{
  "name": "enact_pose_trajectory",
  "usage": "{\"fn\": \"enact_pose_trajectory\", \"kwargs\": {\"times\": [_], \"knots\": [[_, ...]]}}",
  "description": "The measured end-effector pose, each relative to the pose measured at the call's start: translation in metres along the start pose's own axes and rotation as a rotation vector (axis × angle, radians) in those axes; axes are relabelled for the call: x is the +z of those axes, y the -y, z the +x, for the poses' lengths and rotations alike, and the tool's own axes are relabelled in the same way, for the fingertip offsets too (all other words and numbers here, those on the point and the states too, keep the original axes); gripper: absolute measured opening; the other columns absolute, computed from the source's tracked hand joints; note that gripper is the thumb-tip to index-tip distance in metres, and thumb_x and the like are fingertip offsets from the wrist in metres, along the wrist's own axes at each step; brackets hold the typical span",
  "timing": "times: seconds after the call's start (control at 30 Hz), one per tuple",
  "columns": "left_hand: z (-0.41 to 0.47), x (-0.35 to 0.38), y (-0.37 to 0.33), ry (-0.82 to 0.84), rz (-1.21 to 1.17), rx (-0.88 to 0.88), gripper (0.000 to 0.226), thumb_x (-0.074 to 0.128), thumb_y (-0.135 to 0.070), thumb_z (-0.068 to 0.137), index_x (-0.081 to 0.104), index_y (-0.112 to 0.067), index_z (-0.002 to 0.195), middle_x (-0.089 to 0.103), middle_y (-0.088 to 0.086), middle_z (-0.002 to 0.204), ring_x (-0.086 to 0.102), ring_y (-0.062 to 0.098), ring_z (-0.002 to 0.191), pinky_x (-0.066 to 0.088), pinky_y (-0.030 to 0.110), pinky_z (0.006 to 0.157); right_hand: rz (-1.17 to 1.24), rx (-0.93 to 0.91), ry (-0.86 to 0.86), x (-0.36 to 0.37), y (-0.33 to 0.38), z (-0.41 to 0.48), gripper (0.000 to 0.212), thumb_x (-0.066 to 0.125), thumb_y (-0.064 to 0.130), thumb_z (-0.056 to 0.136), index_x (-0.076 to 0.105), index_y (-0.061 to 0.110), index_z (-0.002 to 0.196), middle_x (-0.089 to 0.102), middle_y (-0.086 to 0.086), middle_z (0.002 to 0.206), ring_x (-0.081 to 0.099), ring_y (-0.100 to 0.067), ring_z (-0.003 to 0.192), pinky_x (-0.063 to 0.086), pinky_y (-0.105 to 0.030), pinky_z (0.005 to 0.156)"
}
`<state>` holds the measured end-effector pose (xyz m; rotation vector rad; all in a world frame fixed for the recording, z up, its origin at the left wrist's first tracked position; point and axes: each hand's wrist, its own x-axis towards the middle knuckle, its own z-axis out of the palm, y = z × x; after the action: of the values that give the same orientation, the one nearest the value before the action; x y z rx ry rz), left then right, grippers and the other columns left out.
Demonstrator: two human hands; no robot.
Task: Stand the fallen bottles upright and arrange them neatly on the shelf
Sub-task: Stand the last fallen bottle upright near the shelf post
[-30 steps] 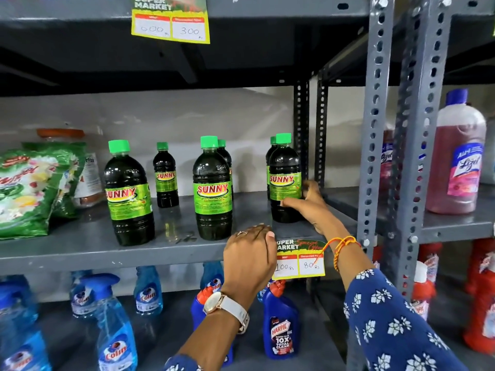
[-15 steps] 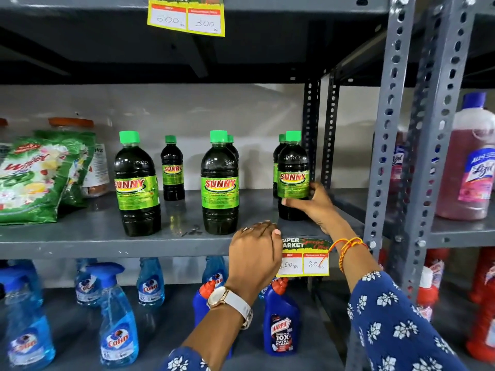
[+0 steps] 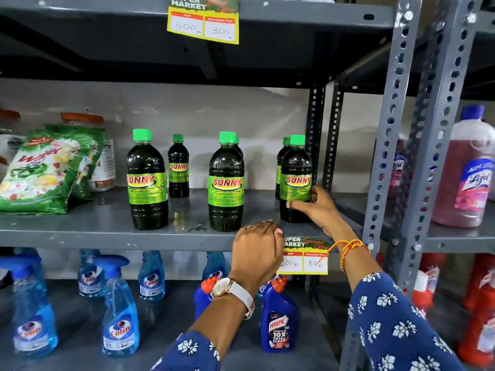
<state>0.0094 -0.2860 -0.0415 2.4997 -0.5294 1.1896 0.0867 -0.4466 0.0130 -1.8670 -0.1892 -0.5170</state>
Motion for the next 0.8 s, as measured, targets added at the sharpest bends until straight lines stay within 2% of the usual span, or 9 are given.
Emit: {"fn": "enact_pose_trajectory", "kwargs": {"times": [0.07,0.23,0.37,0.47,0.6,0.7,0.8], "knots": [[0.001,0.0,0.0,-0.004,-0.002,0.001,0.048,0.018,-0.03,0.09,0.064,-0.015,0.088,0.07,0.003,0.087,0.061,0.019,0.075,0.044,0.033,0.074,-0.01,-0.022,0.014,-0.002,0.003,-0.007,0.059,0.081,0.025,0.061,0.05,0.019,0.111,0.06,0.0,0.106,0.056,-0.016,0.096,0.043,-0.028,0.081],[0.0,-0.003,-0.003,0.003,-0.006,-0.014,0.051,0.016,-0.03,0.088,0.064,-0.014,0.086,0.07,0.005,0.087,0.062,0.021,0.075,0.046,0.033,0.073,-0.033,-0.071,0.024,-0.01,0.01,-0.03,0.056,0.081,0.025,0.063,0.053,0.018,0.112,0.063,0.001,0.106,0.059,-0.013,0.095,0.044,-0.025,0.082],[-0.001,-0.004,-0.004,0.003,-0.006,-0.025,0.047,0.018,-0.029,0.089,0.062,-0.015,0.083,0.069,0.005,0.084,0.061,0.021,0.069,0.046,0.032,0.069,-0.059,-0.117,-0.023,-0.014,0.011,-0.042,0.046,0.08,0.025,0.063,0.052,0.026,0.1,0.06,0.009,0.094,0.056,0.002,0.082,0.04,-0.013,0.067],[-0.002,-0.004,-0.005,0.002,-0.012,-0.025,0.043,0.022,-0.028,0.09,0.062,-0.015,0.084,0.069,0.005,0.083,0.06,0.02,0.068,0.045,0.032,0.069,-0.086,-0.131,-0.04,-0.014,0.011,-0.044,0.045,0.079,0.026,0.063,0.051,0.028,0.099,0.06,0.01,0.093,0.057,-0.003,0.083,0.039,-0.016,0.067],[-0.002,-0.004,-0.004,0.007,-0.025,-0.026,0.042,0.023,-0.029,0.091,0.062,-0.015,0.084,0.069,0.005,0.084,0.06,0.02,0.068,0.045,0.032,0.071,-0.094,-0.138,-0.04,-0.013,0.01,-0.044,0.045,0.078,0.029,0.062,0.051,0.03,0.098,0.06,0.011,0.093,0.056,0.002,0.084,0.04,-0.015,0.068],[-0.002,-0.003,-0.003,-0.008,-0.036,-0.016,0.041,0.024,-0.028,0.091,0.062,-0.015,0.085,0.069,0.005,0.084,0.06,0.019,0.069,0.045,0.032,0.072,-0.1,-0.137,-0.039,-0.014,0.009,-0.044,0.048,0.078,0.03,0.062,0.051,0.028,0.101,0.061,0.007,0.098,0.059,-0.009,0.09,0.042,-0.023,0.076],[-0.002,-0.002,-0.003,-0.018,-0.034,-0.008,0.042,0.024,-0.028,0.091,0.064,-0.014,0.087,0.069,0.004,0.086,0.06,0.018,0.069,0.045,0.031,0.072,-0.097,-0.132,-0.025,-0.013,0.009,-0.044,0.05,0.078,0.03,0.063,0.052,0.024,0.105,0.062,0.004,0.103,0.059,-0.013,0.093,0.043,-0.027,0.079]]}}
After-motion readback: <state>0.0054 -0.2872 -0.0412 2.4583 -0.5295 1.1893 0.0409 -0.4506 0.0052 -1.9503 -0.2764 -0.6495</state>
